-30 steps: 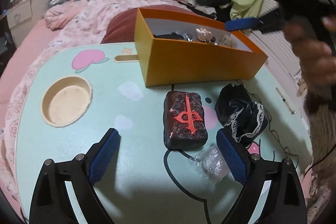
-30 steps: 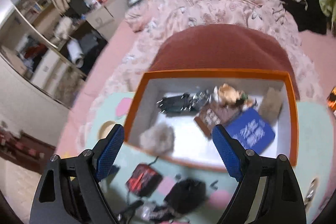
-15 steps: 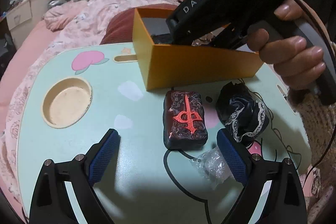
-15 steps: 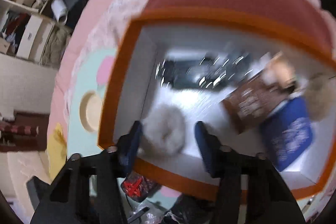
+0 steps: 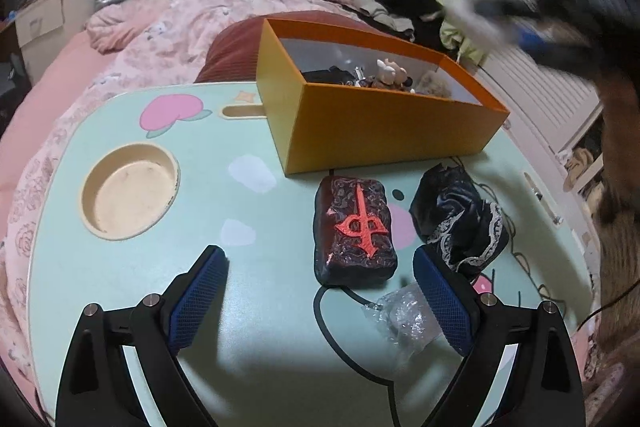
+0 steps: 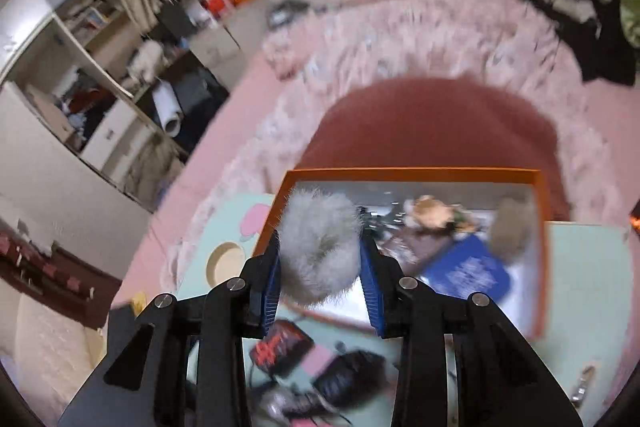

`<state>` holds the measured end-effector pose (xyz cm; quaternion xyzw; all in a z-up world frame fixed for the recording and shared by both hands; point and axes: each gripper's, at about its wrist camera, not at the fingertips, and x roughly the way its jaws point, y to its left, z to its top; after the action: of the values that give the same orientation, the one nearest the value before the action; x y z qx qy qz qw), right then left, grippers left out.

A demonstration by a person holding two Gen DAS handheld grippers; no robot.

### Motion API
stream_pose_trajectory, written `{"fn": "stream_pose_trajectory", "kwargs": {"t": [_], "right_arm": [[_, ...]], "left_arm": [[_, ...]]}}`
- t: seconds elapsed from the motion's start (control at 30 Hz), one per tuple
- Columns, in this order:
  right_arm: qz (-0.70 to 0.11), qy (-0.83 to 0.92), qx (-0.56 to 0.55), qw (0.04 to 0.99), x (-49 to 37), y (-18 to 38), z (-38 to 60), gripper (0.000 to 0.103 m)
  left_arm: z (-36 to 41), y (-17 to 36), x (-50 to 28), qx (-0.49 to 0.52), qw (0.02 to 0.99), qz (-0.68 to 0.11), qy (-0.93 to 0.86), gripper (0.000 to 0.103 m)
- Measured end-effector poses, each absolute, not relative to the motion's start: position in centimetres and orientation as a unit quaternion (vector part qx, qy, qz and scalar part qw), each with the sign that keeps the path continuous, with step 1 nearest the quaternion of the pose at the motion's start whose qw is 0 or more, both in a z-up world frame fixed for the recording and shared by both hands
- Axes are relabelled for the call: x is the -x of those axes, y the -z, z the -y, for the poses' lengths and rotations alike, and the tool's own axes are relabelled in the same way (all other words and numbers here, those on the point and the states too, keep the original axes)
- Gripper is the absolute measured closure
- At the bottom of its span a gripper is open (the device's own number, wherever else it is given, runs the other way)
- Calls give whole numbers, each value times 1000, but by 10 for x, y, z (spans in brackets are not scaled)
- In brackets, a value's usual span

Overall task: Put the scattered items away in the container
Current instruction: 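Grasp the grey fluffy pompom in the box with the right gripper, place it on the table, then grasp the dark toy car in the box with the left gripper, place it on the table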

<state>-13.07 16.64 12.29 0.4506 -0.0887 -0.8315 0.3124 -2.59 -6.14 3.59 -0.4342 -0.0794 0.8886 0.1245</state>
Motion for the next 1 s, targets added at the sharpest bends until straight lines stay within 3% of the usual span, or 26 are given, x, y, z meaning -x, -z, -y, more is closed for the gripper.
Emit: {"fn": "stream_pose_trajectory", "kwargs": {"t": [0.2,0.43,0.47,0.5,0.57,0.63,0.7,0.87,1.0], "right_arm": [[70,821,-492,282,82,-69,-186,66],[47,834,-487,255,48,-21,-181,62],[39,846,-474,242,43,-22,-179,52],[32,860,-459,220,38,-23,-177,34],[26,884,-424,196,26,-30,-176,25],[18,891,-410,196,18,-32,-175,24],[17,887,-417,199,15,-29,-178,24],[50,876,-430,213,11,-20,-188,24],[63,872,-433,219,13,-17,-192,24]], "left_arm": [[70,-48,34,428,143,83,-888,9],[59,-102,64,378,193,3,-905,9],[56,-110,72,370,200,-14,-907,9],[51,-116,80,364,206,-31,-908,9],[40,-124,101,362,217,-70,-904,17],[25,-122,124,382,220,-113,-891,43],[10,-115,148,407,227,-155,-871,52],[-23,-89,185,459,244,-245,-818,53],[-33,-69,205,507,239,-267,-784,53]]}}
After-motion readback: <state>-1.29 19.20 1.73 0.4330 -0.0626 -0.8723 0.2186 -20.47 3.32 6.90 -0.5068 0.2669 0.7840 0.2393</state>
